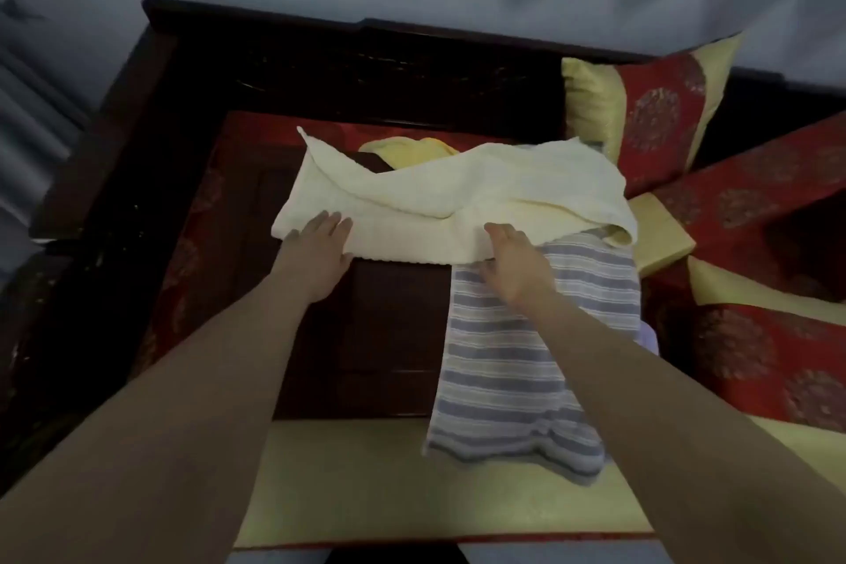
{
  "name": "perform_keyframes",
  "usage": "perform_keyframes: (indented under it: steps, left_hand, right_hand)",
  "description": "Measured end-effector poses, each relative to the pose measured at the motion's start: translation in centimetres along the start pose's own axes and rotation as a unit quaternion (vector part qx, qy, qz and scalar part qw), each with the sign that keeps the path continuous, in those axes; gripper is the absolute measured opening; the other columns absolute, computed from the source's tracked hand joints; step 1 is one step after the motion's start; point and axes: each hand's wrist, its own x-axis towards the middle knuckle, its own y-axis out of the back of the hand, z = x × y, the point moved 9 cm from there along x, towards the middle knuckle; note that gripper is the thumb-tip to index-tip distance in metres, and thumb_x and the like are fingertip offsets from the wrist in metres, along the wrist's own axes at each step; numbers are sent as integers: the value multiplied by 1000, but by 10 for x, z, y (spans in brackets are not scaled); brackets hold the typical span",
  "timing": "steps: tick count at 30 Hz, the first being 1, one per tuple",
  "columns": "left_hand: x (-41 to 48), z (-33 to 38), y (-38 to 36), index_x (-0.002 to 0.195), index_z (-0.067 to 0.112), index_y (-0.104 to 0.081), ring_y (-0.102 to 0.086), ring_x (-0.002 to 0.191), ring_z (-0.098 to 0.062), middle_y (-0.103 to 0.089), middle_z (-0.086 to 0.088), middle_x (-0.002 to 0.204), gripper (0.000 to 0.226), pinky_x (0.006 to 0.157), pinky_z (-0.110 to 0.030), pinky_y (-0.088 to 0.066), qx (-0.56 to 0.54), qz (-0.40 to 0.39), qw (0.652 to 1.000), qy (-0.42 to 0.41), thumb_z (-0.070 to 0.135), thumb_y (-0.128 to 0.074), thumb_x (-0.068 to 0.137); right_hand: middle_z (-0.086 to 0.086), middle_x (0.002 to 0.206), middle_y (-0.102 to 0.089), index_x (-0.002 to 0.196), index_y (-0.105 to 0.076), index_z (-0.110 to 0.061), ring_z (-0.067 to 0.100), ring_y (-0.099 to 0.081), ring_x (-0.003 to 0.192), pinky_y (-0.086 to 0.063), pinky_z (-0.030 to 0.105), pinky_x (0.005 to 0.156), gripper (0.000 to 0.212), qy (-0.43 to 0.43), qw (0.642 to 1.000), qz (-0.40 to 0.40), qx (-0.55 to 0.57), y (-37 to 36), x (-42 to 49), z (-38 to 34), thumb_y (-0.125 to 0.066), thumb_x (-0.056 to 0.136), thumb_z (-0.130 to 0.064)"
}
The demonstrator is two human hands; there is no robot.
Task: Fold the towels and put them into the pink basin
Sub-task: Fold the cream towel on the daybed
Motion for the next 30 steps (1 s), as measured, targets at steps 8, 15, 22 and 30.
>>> perform_keyframes:
  steps: [8, 15, 22, 30]
  left_hand:
    - [32, 6, -39, 124, 16, -42, -52, 104, -23, -53, -5, 115, 32, 89, -38, -43, 110, -65, 992, -10, 16, -44, 92]
    - [30, -22, -26, 123, 18, -52, -57, 109, -26, -56, -7, 123, 38, 83, -35, -42, 68, -190, 974, 104, 29, -44, 88]
    - [-18, 3, -36, 107, 17, -65, -66, 96, -19, -67, -4, 102, 26, 65, -27, -52, -63, -582, 795, 161, 24, -64, 82]
    - [131, 51, 30, 110, 10, -66, -60, 107, -31, -65, -13, 117, 27, 90, -36, -49, -223, -67, 970, 70, 19, -53, 89]
  right_hand:
    - [6, 132, -47, 151, -2, -23, 28, -45, 117, -43, 47, 87, 77, -5, 994, -59, -92, -32, 39, 16, -47, 89, -10]
    - [6, 108, -60, 126, -39, -20, 28, -58, 98, -41, 37, 73, 46, -78, 991, -67, -91, -13, 62, 22, -56, 87, -37]
    - [2, 97, -58, 103, -52, -16, 25, -57, 92, -44, 35, 74, 44, -111, 977, -112, 147, -15, 54, 35, -53, 82, -54]
    - [6, 80, -61, 86, -49, -13, 28, -58, 77, -44, 35, 66, 29, -200, 947, 40, 249, 3, 44, 80, -55, 88, -40]
